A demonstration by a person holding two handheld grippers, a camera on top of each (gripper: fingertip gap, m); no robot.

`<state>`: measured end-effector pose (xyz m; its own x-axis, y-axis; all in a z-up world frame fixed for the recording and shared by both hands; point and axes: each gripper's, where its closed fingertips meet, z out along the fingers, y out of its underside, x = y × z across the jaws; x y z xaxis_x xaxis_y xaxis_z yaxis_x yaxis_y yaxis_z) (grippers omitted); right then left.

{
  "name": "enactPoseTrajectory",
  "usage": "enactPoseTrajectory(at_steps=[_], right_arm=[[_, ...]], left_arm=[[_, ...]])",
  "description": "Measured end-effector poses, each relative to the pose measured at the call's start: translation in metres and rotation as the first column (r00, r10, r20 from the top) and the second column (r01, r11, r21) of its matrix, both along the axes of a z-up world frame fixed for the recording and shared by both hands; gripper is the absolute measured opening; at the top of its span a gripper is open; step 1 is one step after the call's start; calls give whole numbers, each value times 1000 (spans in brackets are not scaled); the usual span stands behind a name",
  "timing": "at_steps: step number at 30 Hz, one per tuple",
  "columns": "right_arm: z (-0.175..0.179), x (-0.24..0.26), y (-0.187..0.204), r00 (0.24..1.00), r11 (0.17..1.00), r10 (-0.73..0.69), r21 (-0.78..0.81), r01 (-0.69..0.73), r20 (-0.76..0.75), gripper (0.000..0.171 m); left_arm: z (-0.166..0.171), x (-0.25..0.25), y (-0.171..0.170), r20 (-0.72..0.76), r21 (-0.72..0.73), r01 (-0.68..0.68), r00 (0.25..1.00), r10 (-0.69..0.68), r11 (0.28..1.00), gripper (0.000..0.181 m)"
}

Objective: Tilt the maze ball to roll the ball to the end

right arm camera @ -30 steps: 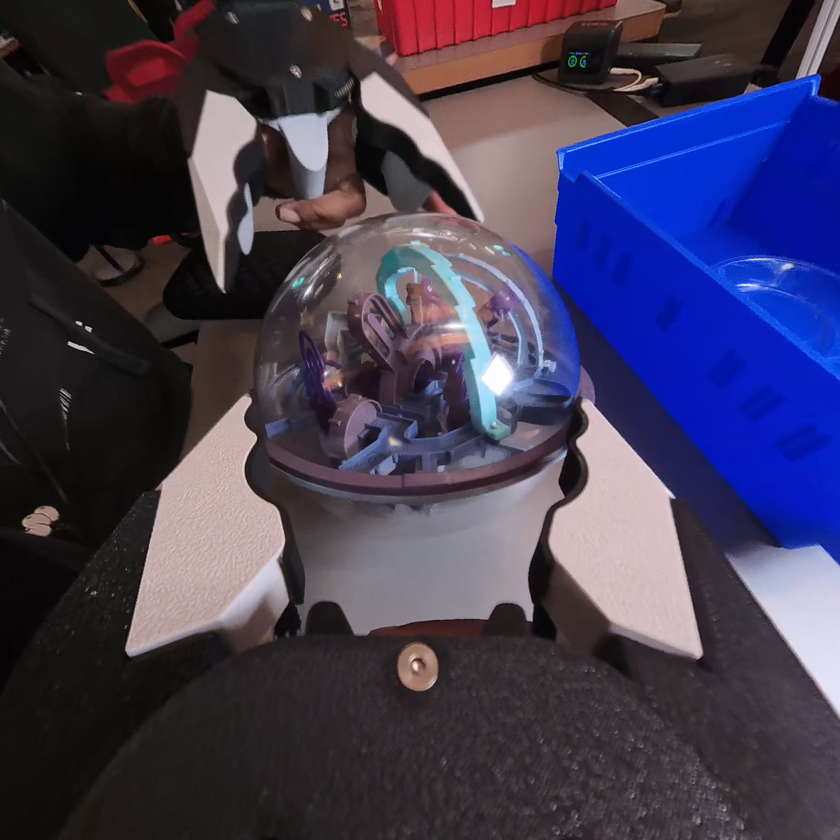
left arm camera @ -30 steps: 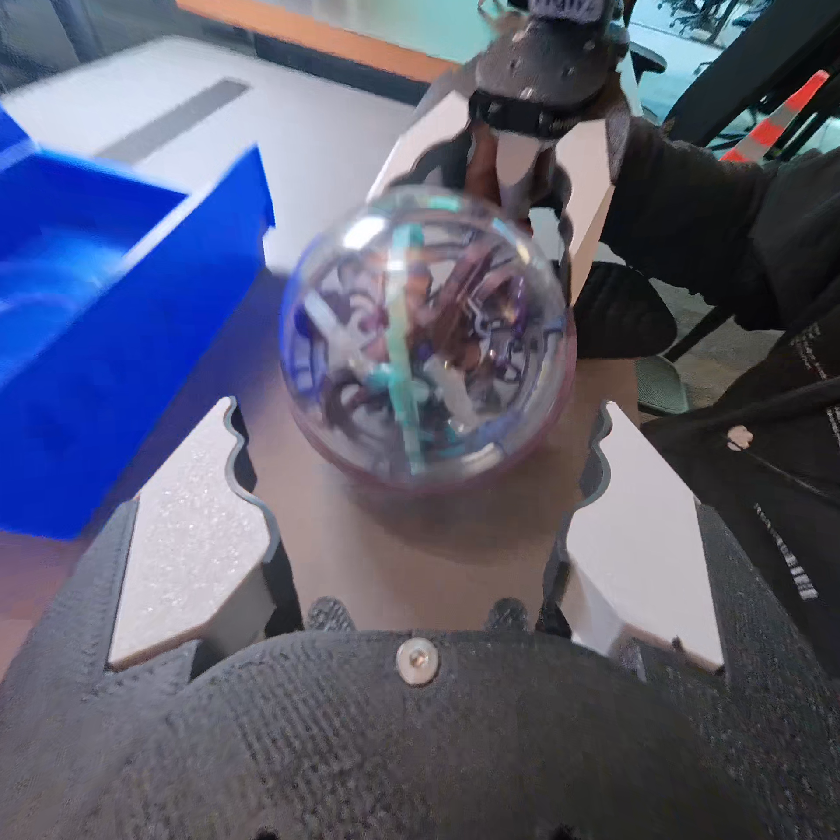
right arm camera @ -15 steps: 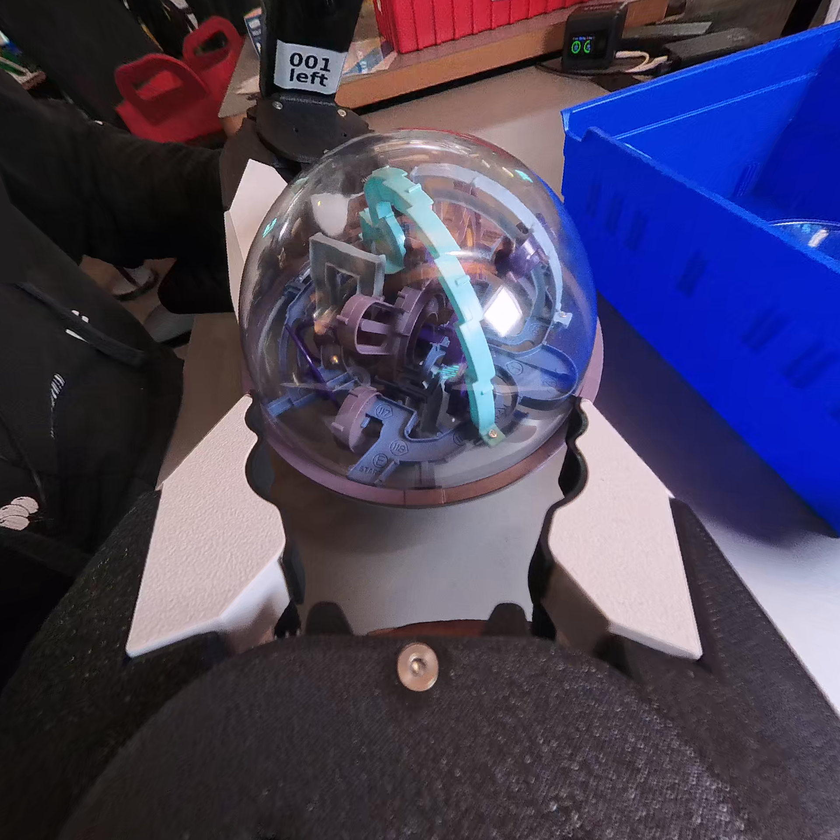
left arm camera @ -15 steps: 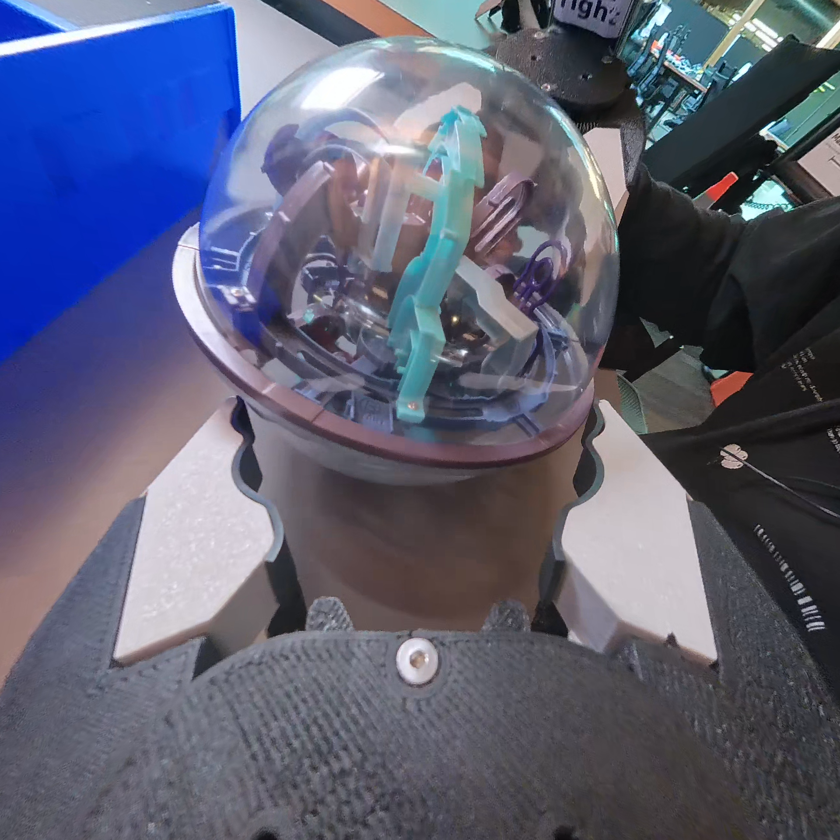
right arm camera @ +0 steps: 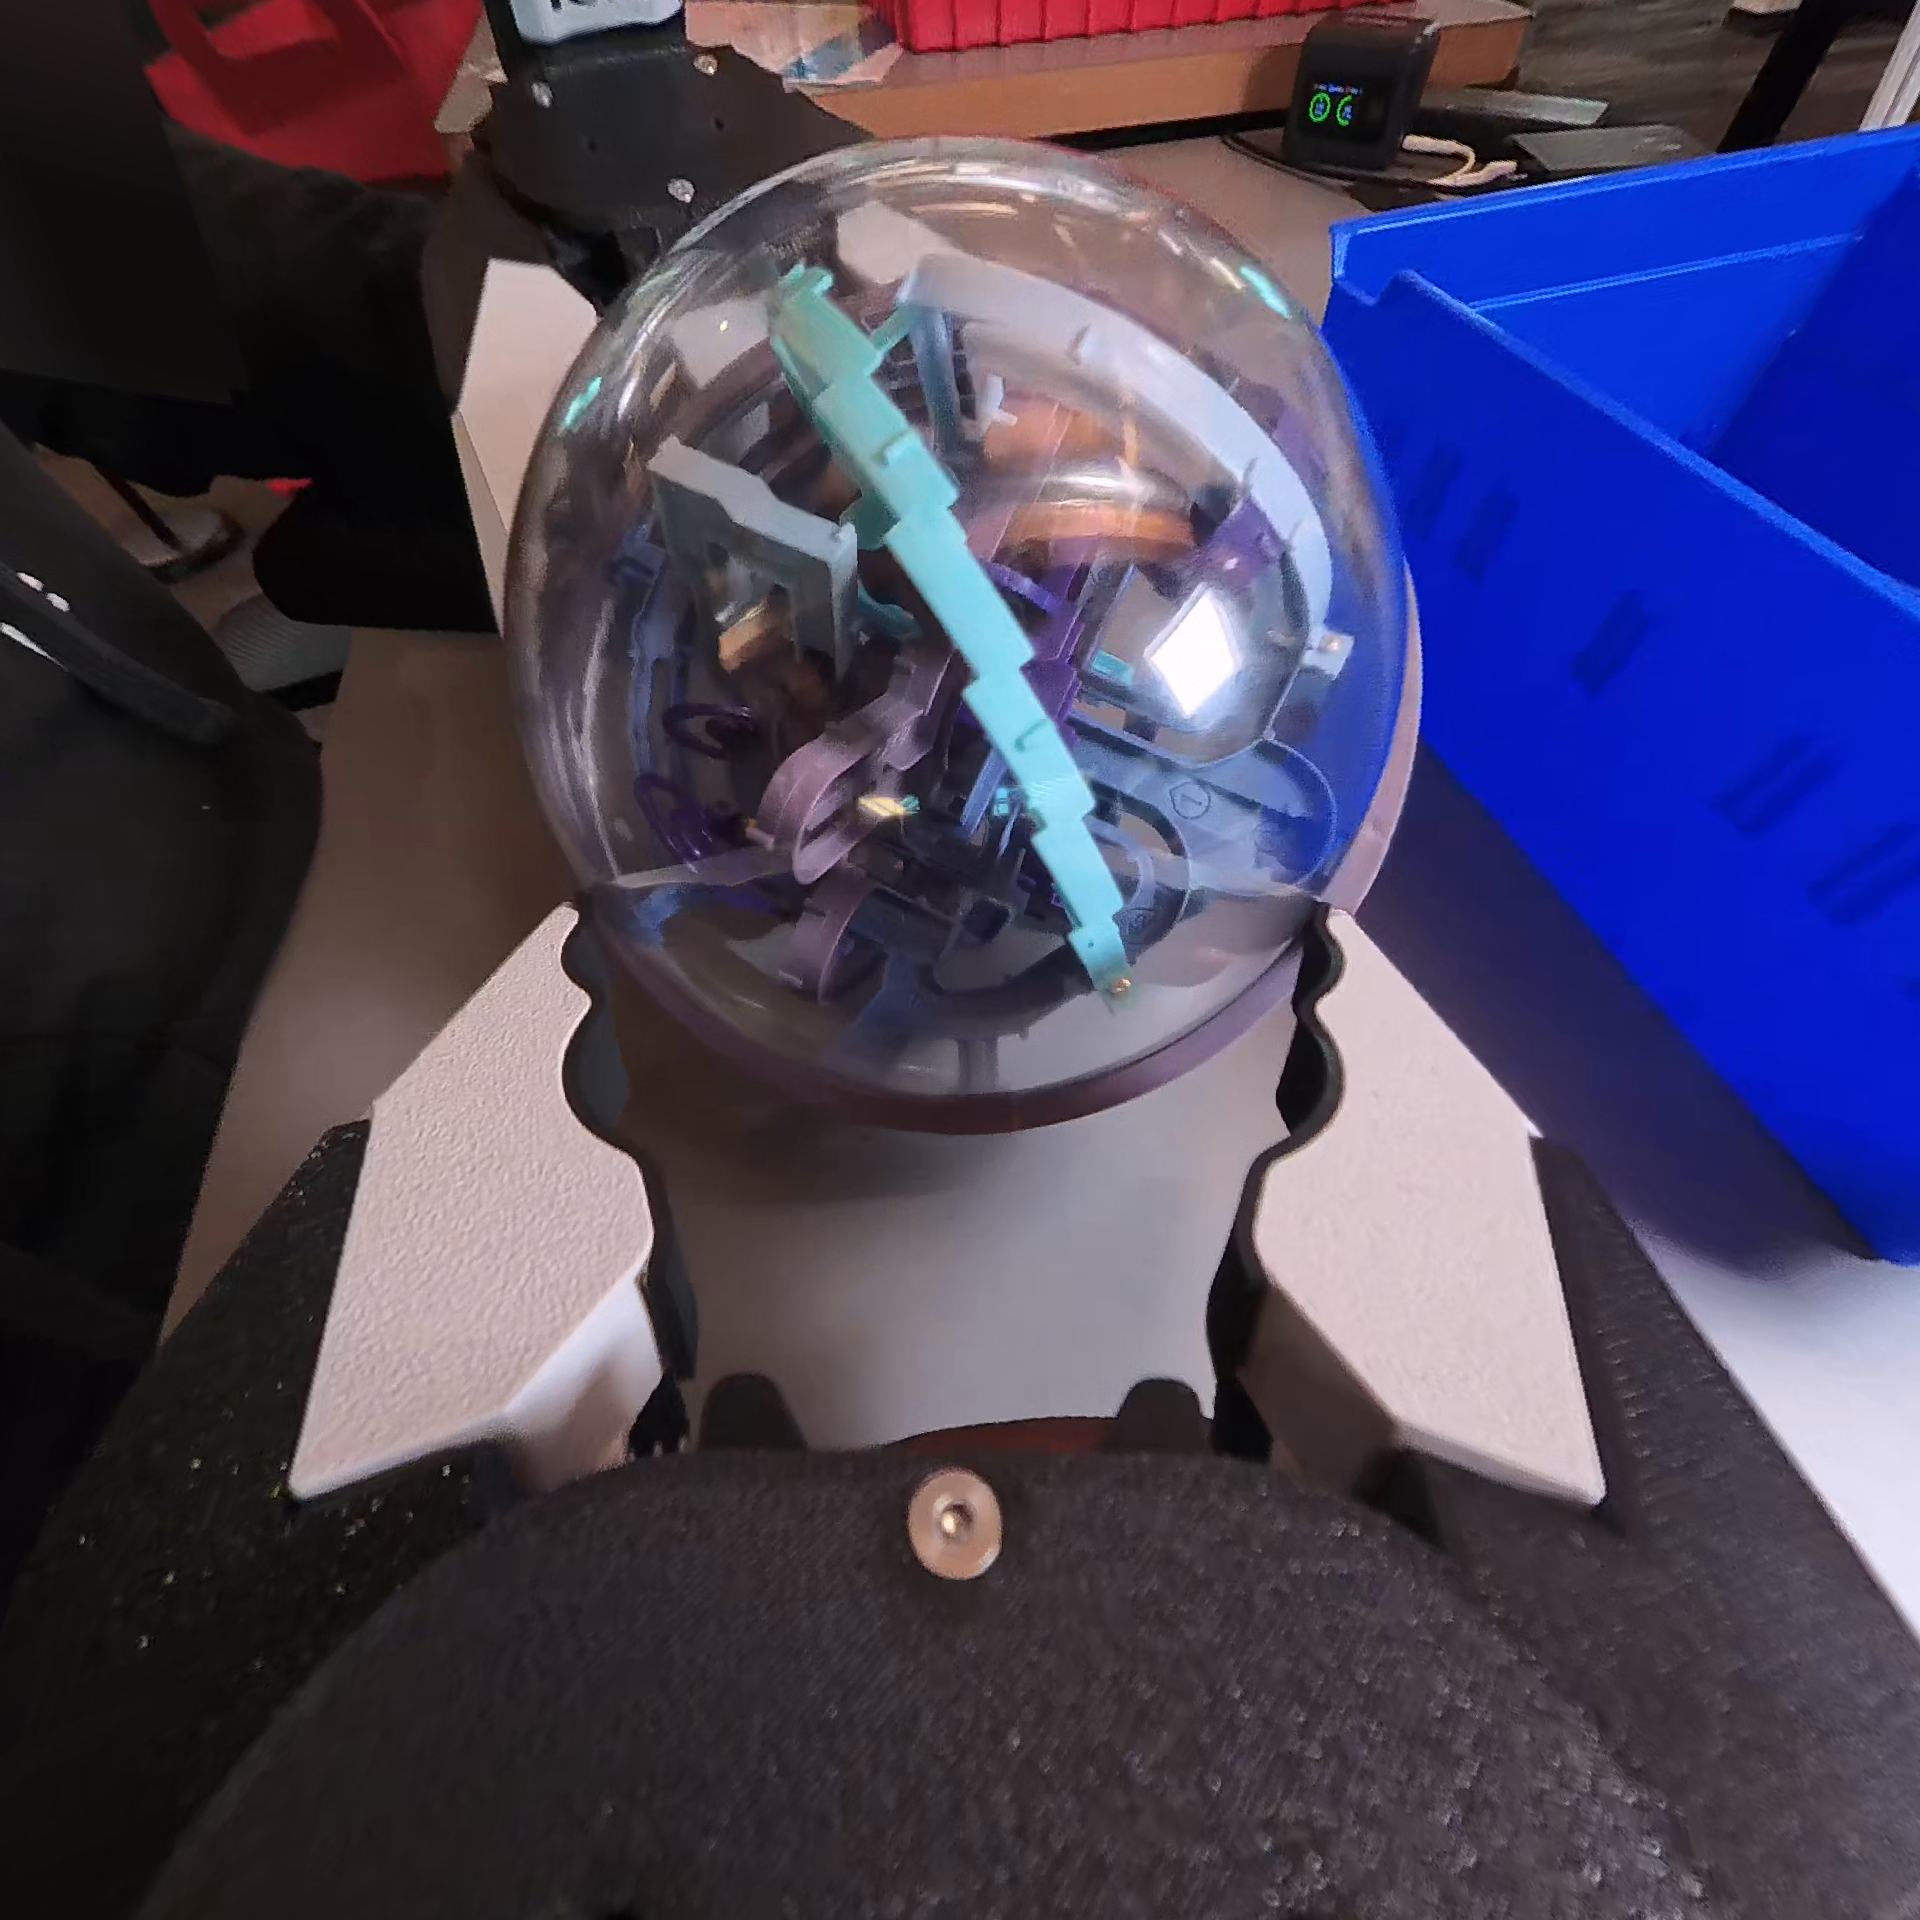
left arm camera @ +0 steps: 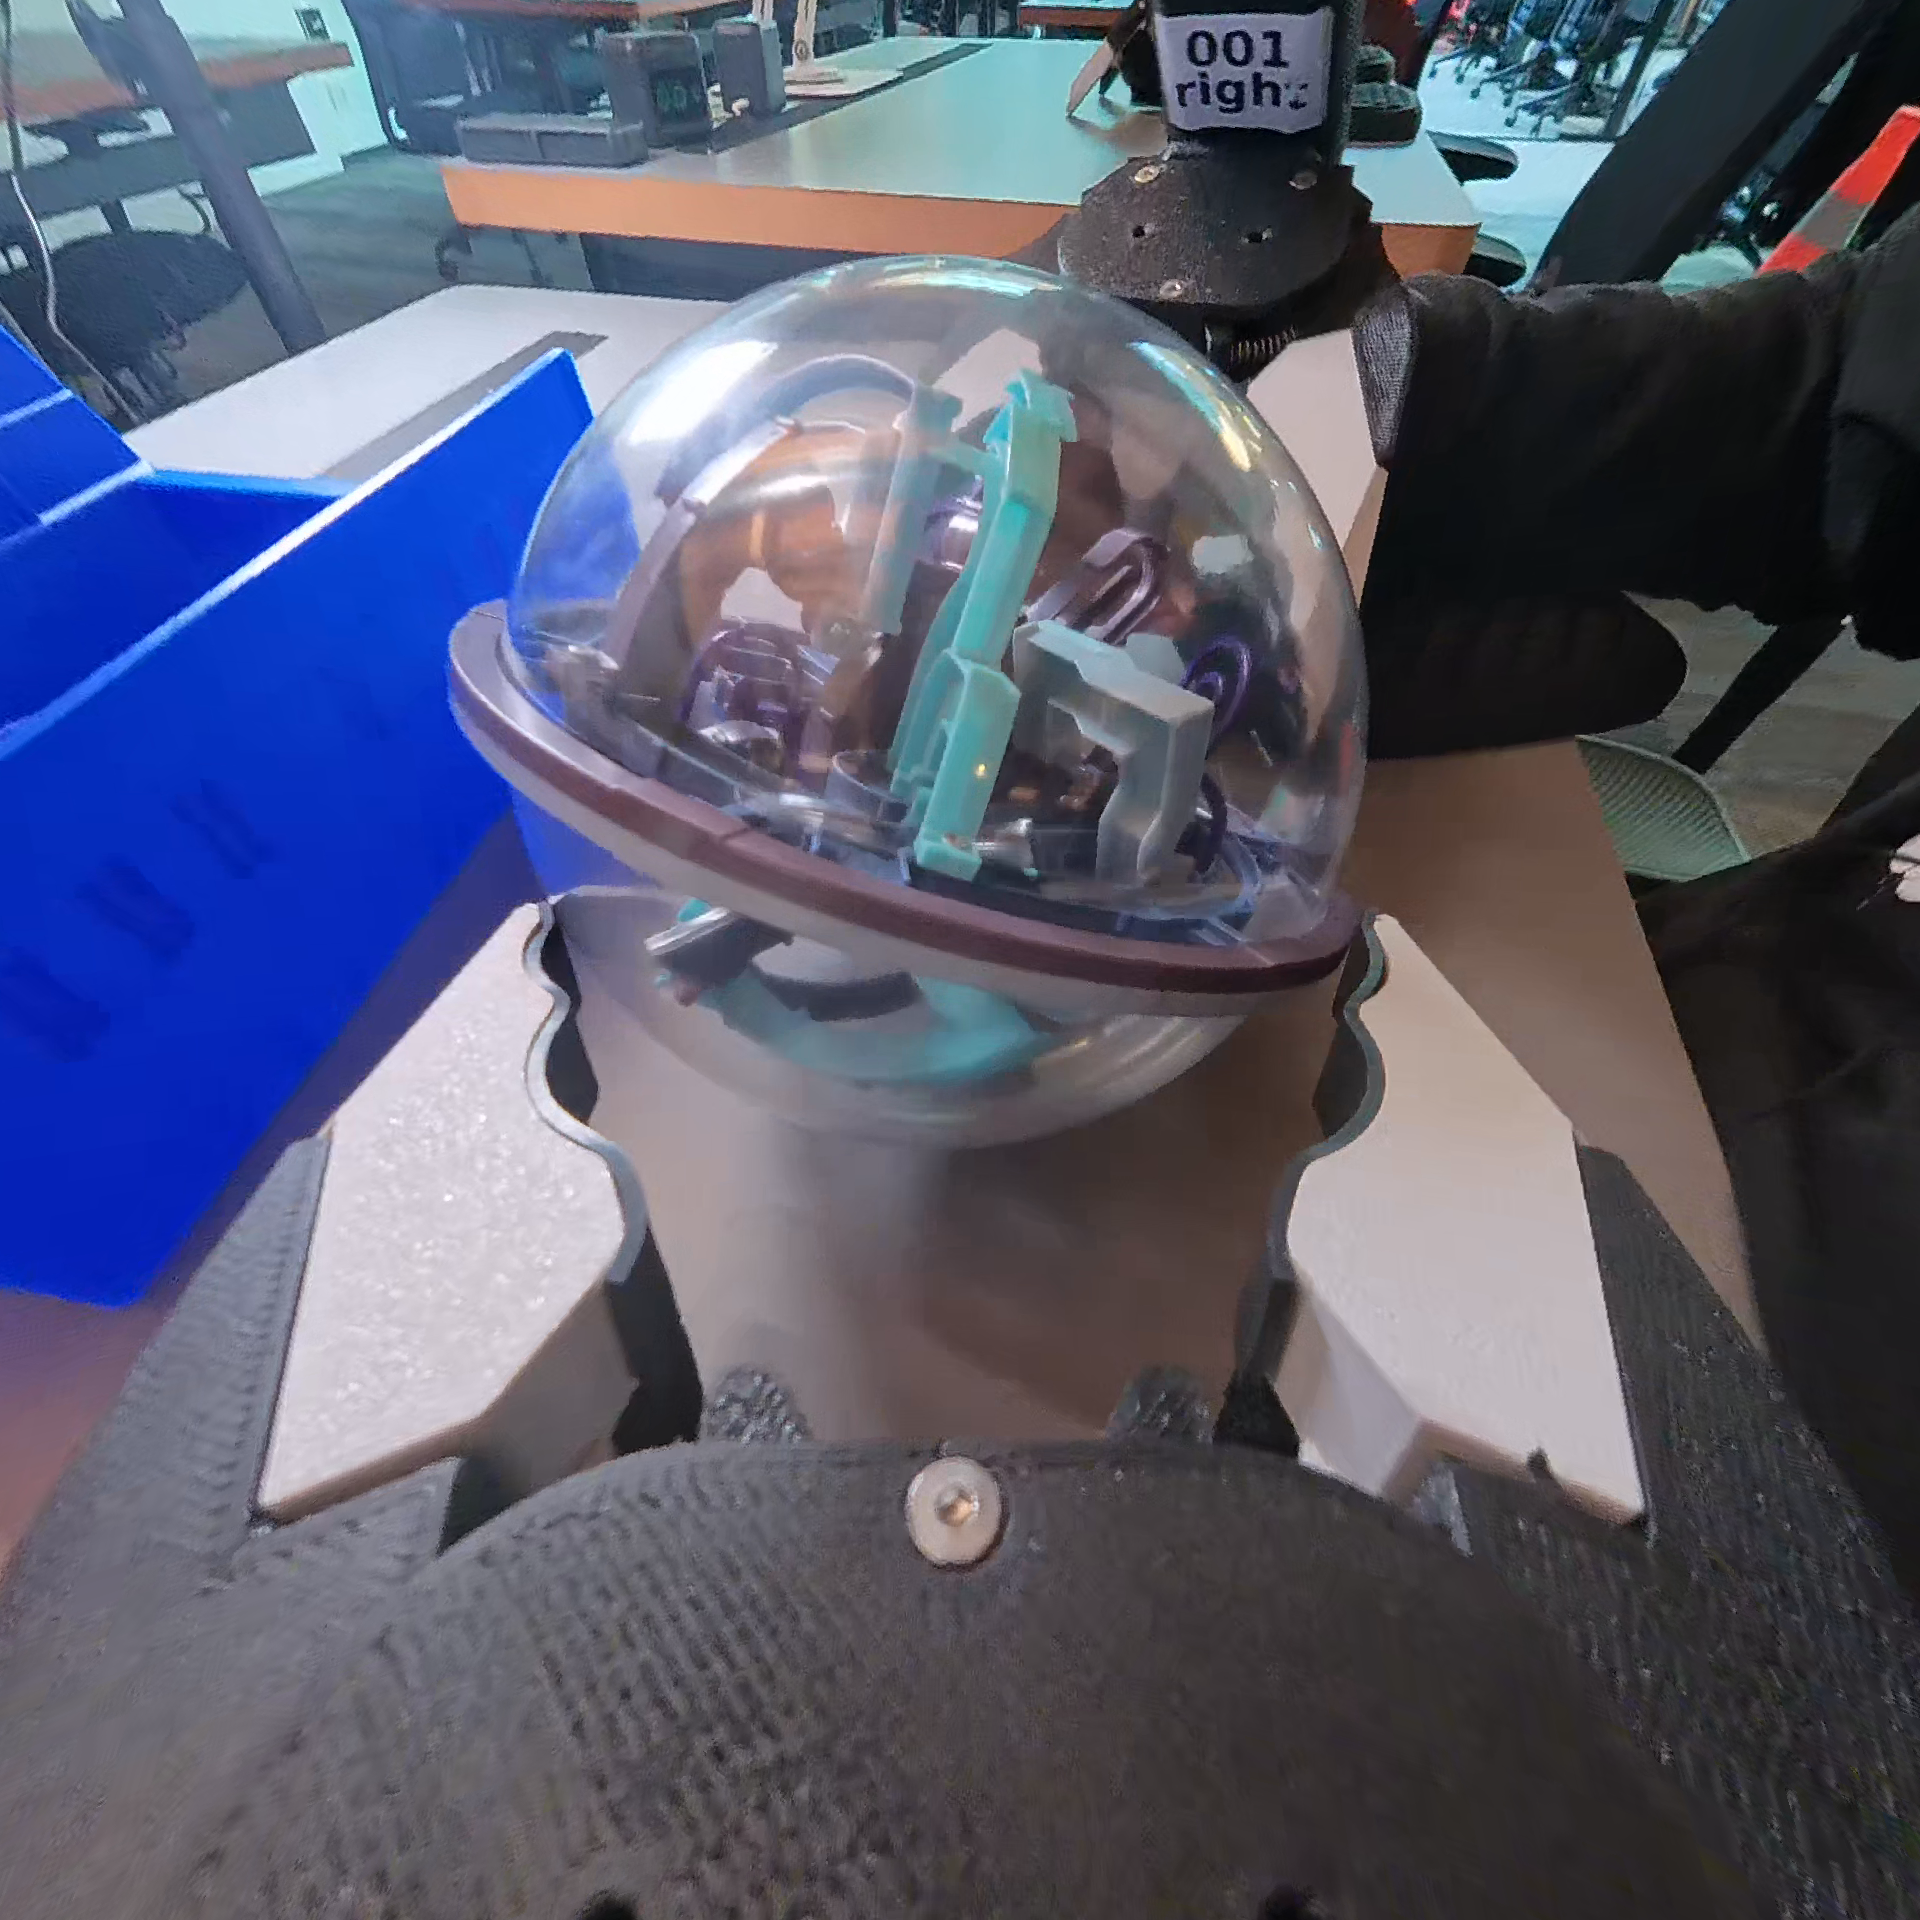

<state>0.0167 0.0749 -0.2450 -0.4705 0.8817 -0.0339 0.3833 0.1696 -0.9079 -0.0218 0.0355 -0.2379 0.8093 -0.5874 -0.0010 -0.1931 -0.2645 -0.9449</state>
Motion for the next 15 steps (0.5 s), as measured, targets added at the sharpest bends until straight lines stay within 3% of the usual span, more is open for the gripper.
enactPoseTrajectory(at_steps=[5, 12, 15], right_arm=[[22, 7, 2, 999, 974, 40, -222, -44, -21, 129], [15, 3, 18, 995, 905, 85, -421, -53, 58, 131], [9, 1, 12, 990, 907, 114, -415, -67, 88, 128]], left_arm=[[-2, -4, -5, -137, 69, 22, 991, -12, 997, 138], [-4, -14, -8, -347, 178, 53, 938, 13, 983, 126], [6, -15, -16, -219, 172, 32, 976, 7, 985, 119]])
